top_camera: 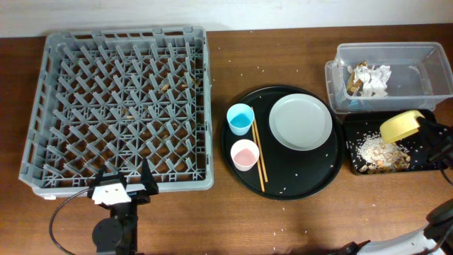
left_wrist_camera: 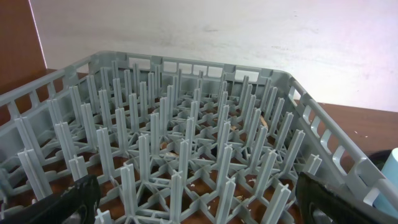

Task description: Sort waste into correct bins and load items into the dishwasher rack

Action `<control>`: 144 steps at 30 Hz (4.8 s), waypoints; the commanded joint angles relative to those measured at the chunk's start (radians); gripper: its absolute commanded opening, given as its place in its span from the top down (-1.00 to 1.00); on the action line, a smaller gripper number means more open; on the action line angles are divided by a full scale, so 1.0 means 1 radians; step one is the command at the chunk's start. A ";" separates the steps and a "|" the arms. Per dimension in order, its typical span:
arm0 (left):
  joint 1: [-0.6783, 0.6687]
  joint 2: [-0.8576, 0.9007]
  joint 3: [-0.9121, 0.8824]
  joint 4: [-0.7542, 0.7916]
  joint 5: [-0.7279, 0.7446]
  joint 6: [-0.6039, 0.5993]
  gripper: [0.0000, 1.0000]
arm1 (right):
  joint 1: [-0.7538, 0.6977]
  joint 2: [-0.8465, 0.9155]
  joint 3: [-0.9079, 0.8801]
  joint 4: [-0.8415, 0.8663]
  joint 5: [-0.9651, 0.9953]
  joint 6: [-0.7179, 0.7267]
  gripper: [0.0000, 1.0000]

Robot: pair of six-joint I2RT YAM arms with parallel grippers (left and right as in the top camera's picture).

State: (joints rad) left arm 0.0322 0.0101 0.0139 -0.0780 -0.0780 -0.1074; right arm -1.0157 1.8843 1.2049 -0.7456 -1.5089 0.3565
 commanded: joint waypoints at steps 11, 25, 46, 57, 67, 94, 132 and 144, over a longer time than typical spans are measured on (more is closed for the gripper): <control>0.003 -0.004 -0.005 0.001 0.007 0.016 -0.99 | 0.099 -0.030 0.009 0.138 -0.043 0.010 0.92; 0.003 -0.004 -0.005 0.001 0.007 0.015 -0.99 | 0.601 -0.302 0.018 0.283 0.054 0.146 0.92; 0.003 -0.004 -0.005 0.002 0.003 0.016 -0.99 | 1.356 -0.230 -0.149 -0.203 1.510 0.062 -0.18; 0.004 0.065 0.103 0.296 0.040 0.030 -0.99 | 1.366 -0.148 0.186 -0.267 1.278 0.017 -0.21; 0.004 1.098 1.150 -0.258 0.306 0.075 -0.99 | 1.423 -0.098 0.186 -0.245 1.282 0.017 -0.06; 0.003 1.778 1.361 -0.379 1.330 -0.786 -0.99 | 1.161 0.074 0.447 0.241 0.333 -0.004 0.92; -0.363 1.929 1.752 -1.161 0.007 -0.273 0.48 | 1.199 -0.091 0.446 -0.186 1.193 -0.192 -0.95; -0.401 2.034 1.797 -1.183 -0.070 -0.299 -0.51 | 1.221 -0.072 0.439 -0.185 1.191 -0.182 -0.96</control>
State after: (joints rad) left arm -0.3729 2.0373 1.7638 -1.2499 -0.1322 -0.4038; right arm 0.1825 1.8015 1.6459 -0.9314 -0.3290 0.1761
